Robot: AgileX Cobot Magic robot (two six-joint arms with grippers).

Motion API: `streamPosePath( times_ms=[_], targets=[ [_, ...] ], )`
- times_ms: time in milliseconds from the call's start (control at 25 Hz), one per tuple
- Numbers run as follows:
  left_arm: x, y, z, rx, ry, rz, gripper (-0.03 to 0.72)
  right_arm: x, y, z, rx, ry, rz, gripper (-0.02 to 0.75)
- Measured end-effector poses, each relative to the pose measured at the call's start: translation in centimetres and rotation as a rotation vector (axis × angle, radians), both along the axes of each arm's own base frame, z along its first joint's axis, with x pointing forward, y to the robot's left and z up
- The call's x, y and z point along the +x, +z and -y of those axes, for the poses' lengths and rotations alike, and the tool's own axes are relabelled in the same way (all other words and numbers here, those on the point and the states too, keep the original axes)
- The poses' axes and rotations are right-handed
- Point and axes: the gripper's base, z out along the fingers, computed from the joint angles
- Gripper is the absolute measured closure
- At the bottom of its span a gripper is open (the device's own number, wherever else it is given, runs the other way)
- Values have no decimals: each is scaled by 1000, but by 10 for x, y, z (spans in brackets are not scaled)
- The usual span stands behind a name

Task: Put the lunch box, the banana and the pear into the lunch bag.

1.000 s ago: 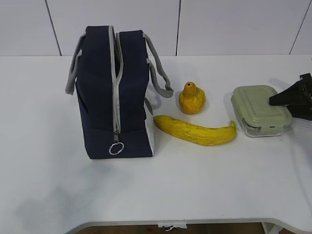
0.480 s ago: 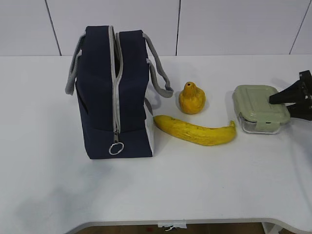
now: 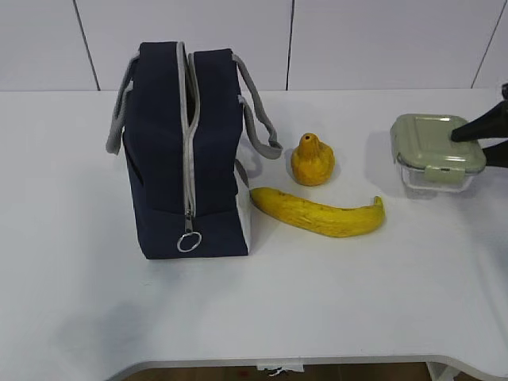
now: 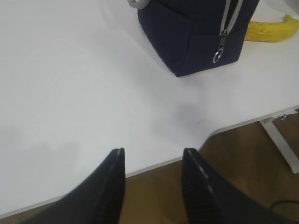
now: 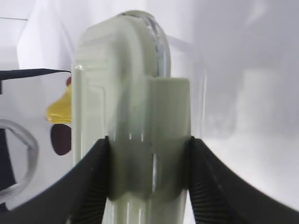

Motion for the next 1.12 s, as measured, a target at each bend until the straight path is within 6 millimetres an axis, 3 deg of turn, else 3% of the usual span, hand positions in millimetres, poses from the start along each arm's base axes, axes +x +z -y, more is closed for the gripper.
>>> streamPosePath(
  times_ms=[280,360,520,800,840,920,1000,1040,1080,1120],
  targets=[
    [26,11,13,-119,-63,-124,381,-3,57,-26,6,15,125,374],
    [50,20,20,-213,-80,-181,381,-4,72,-38,21,25,164,374],
    [71,30,24,-273,-77,-206,372,-2,97,-60,27,65,215,374],
    [138,50,31,-340,-39,-304,322,10,131,-110,90,155,310,374],
    [138,50,31,-340,-39,-304,322,11,135,-117,101,170,323,374],
    [172,53,34,-369,-32,-368,315,12,144,-135,120,209,351,374],
    [172,53,34,-369,-32,-368,315,12,149,-151,135,248,365,374],
    [204,56,38,-381,-33,-412,277,11,153,-160,141,268,375,374],
    [219,51,39,-384,-33,-450,261,11,154,-168,145,288,379,374],
    [222,59,40,-386,-46,-427,244,10,156,-176,148,310,384,374]
  ],
)
